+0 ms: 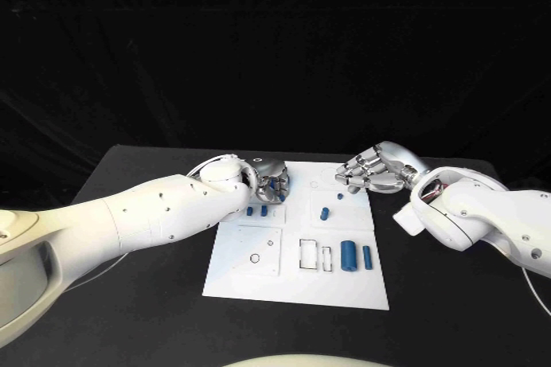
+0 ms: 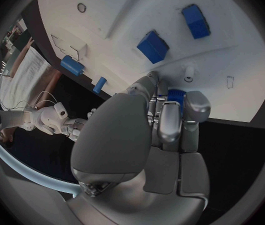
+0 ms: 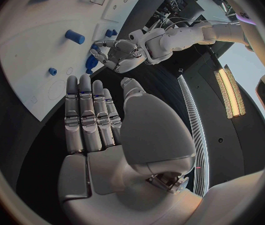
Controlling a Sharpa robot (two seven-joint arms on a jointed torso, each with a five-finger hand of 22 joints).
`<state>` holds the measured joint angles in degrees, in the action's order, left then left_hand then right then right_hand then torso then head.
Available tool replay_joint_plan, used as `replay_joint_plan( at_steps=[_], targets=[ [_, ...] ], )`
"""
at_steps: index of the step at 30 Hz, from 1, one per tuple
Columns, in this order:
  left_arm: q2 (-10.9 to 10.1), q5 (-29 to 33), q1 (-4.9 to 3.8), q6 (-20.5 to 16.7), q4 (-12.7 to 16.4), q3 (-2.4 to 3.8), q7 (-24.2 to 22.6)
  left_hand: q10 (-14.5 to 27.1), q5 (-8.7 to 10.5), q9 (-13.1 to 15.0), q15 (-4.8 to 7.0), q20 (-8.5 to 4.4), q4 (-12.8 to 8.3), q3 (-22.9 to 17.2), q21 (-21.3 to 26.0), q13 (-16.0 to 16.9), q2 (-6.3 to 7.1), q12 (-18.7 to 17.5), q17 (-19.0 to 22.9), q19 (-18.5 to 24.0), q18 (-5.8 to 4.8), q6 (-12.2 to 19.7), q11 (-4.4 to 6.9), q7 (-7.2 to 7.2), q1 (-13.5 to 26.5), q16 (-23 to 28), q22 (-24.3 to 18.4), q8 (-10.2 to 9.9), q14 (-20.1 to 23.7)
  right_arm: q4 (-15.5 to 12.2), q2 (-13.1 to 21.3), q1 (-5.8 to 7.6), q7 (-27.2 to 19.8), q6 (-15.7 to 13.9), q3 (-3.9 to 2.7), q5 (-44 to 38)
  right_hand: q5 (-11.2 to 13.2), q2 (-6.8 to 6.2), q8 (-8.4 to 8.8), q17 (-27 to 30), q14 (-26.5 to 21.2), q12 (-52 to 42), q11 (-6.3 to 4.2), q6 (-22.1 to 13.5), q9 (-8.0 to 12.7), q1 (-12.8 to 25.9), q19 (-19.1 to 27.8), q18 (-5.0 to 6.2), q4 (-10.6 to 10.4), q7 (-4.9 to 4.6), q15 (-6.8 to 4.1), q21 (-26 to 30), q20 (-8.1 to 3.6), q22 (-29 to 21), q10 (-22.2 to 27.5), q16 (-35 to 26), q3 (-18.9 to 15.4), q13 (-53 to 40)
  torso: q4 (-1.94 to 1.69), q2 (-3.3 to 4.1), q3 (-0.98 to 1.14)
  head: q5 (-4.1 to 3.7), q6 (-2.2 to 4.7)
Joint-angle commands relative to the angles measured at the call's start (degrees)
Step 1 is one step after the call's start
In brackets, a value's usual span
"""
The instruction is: Assemble the parts on the task board
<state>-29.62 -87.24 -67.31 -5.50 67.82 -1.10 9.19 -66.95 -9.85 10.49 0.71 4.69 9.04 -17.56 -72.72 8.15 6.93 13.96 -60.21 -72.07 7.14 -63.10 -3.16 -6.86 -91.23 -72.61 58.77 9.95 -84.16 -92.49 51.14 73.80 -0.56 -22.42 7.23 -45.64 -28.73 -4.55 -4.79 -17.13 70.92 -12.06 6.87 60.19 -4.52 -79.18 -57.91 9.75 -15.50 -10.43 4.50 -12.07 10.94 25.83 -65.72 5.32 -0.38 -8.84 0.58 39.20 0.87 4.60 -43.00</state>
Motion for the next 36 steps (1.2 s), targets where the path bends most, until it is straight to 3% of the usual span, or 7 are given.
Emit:
replay_joint_plan(
  at_steps=[1,16,27,36],
  targets=[
    [0.3,0.5,0.25,1.3,-0.1,-0.12,-0.5,-0.8,-0.34,0.0,0.43,-0.32,-0.4,-1.2,-0.3,-0.1,-0.66,-0.6,0.2,0.3,-0.61,-0.7,-0.02,0.02,-0.4,-0.3,0.1,-0.4,0.2,-0.1,-0.1,-0.03,-0.5,0.5,0.00,-0.2,-0.3,0.53,0.23,0.1,-0.1,-0.4,0.11,-0.4,0.0,-0.1,-0.2,0.68,0.1,-0.16,0.06,0.3,0.10,-0.1,0.5,-0.2,0.0,0.1,-0.03,-0.02,0.03,-0.01,-0.03],
    [-0.7,1.8,0.27,-1.3,0.9,0.23,-0.8,-1.5,-0.27,-0.1,0.33,-0.28,-1.0,-2.9,-0.5,-0.1,-0.20,-1.5,0.3,0.5,-0.59,-1.3,-0.10,-0.23,0.7,-0.6,0.2,-0.9,0.2,0.0,0.0,-0.03,-0.5,0.4,0.00,-0.2,-0.3,0.53,0.23,0.1,-0.1,-0.4,0.11,-0.4,0.0,-0.1,-0.2,0.68,0.1,-0.16,0.06,0.3,0.10,-0.1,0.5,-0.2,0.0,0.1,-0.11,-0.08,-0.01,-0.10,0.31],
    [-3.5,3.5,-0.16,-1.2,4.2,1.71,-0.1,-2.0,-0.19,-0.2,0.34,-0.24,-0.9,-3.3,-0.7,0.0,0.65,-2.1,0.1,0.4,-0.62,-1.8,-0.05,-0.13,2.2,-0.9,0.4,-1.2,0.1,0.0,0.1,-0.03,-0.5,0.4,0.00,-0.2,-0.3,0.53,0.23,0.1,-0.1,-0.4,0.11,-0.4,0.0,-0.1,-0.2,0.68,0.1,-0.16,0.06,0.3,0.10,-0.1,0.5,-0.2,0.0,0.1,-0.13,-0.07,0.01,0.27,0.43],
    [-6.6,4.2,-0.66,-0.1,6.2,2.31,1.0,-2.2,-0.17,-0.2,0.36,-0.23,-0.8,-3.4,-0.7,0.0,0.91,-2.3,0.1,0.4,-0.63,-2.0,-0.01,-0.05,2.7,-1.0,0.5,-1.3,0.0,0.0,0.3,-0.03,-0.5,0.4,0.00,-0.2,-0.3,0.53,0.23,0.1,-0.1,-0.4,0.11,-0.4,0.0,-0.1,-0.2,0.68,0.1,-0.16,0.06,0.3,0.10,-0.1,0.5,-0.2,0.0,0.1,-0.09,-0.04,-0.02,0.30,0.29]
  ],
)
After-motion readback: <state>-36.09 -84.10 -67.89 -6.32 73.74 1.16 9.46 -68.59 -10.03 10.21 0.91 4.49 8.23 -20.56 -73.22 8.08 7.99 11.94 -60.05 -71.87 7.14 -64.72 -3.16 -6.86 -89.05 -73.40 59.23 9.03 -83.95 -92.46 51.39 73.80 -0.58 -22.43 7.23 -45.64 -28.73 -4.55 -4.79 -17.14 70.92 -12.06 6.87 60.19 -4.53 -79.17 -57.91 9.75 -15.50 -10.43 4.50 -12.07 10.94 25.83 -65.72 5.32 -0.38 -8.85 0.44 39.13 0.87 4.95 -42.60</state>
